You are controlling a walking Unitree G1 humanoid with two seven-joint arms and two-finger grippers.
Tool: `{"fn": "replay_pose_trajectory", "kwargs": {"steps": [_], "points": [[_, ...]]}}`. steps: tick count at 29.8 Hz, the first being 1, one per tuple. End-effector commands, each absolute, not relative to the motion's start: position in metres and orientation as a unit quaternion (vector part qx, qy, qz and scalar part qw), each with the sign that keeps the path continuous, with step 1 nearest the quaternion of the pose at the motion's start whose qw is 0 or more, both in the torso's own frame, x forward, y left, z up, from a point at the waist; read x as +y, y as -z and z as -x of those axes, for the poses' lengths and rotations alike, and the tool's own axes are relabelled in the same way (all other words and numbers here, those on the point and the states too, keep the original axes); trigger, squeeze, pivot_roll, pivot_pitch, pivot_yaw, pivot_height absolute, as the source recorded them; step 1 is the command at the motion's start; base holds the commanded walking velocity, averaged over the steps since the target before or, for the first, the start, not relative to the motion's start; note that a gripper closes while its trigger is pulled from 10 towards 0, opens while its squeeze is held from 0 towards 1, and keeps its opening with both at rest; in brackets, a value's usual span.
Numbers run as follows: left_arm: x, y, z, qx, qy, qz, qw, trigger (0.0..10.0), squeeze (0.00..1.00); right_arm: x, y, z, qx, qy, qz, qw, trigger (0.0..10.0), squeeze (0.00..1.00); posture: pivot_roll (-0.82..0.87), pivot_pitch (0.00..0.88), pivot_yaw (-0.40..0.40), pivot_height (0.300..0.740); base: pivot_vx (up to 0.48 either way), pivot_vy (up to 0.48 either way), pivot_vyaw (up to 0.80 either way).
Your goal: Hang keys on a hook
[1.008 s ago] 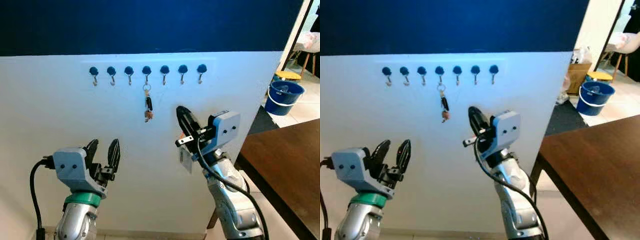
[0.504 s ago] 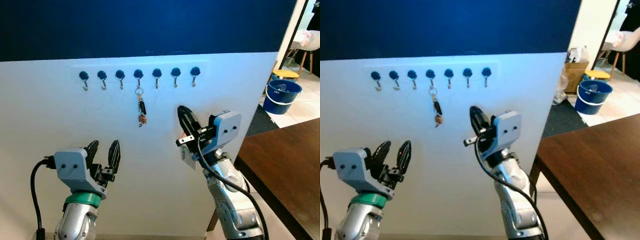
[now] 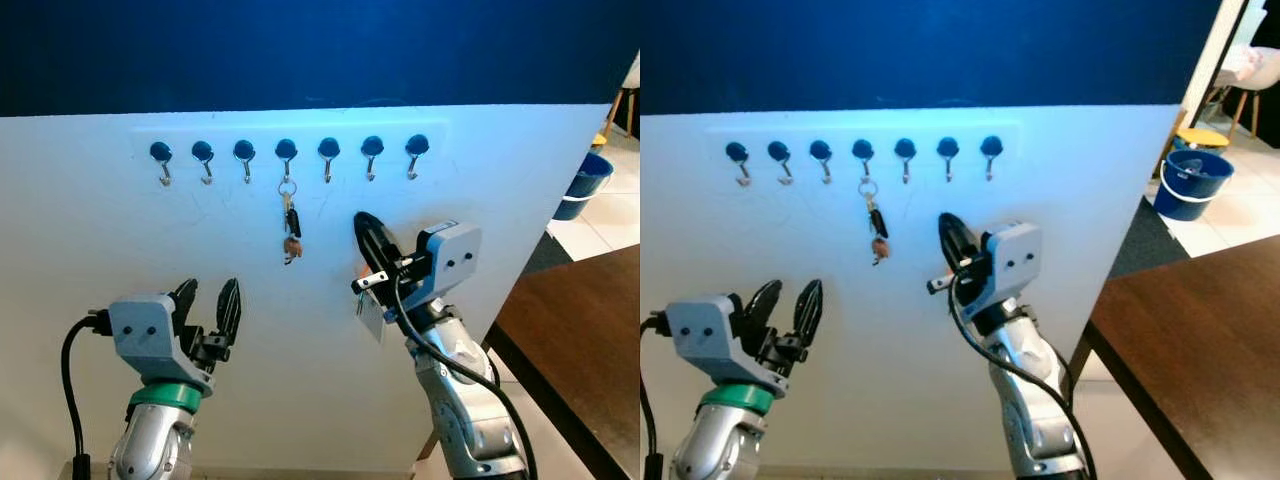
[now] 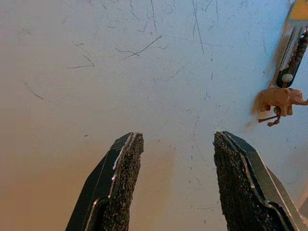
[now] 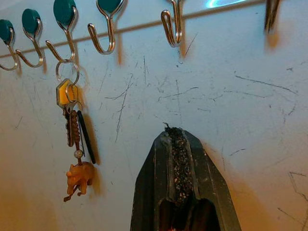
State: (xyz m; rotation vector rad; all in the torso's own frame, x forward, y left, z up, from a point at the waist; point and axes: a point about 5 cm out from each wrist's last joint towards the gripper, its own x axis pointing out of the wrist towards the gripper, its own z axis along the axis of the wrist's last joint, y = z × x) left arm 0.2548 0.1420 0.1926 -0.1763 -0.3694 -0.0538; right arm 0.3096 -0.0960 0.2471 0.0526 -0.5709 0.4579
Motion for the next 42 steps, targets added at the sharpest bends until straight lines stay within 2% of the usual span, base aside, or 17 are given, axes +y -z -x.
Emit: {"fn": "replay_pose_trajectory", "kwargs": {"steps": [1, 14, 42], "points": [[0.144, -0.1894, -0.2533, -0.174, 0.02, 0.084, 0.981, 10.0, 0.0, -0.0943, -0.2425, -0.3099, -0.269, -0.226, -0.025, 0.936, 10.0, 0.0, -0.18, 0.048, 0.128, 0.74, 0.0, 0.0, 0.0], [0.1446, -0.1895, -0.2523, -0.175, 0.018, 0.086, 0.981, 10.0, 0.0, -0.0943, -0.2416, -0.3101, -0.268, -0.227, -0.023, 0.936, 10.0, 0.0, -0.18, 0.051, 0.126, 0.74, 0.0, 0.0, 0.0], [0.1451, -0.1896, -0.2528, -0.175, 0.016, 0.086, 0.981, 10.0, 0.0, -0.094, -0.2407, -0.3107, -0.266, -0.227, -0.022, 0.937, 10.0, 0.0, -0.17, 0.056, 0.126, 0.74, -0.257, 0.0, 0.0]]}}
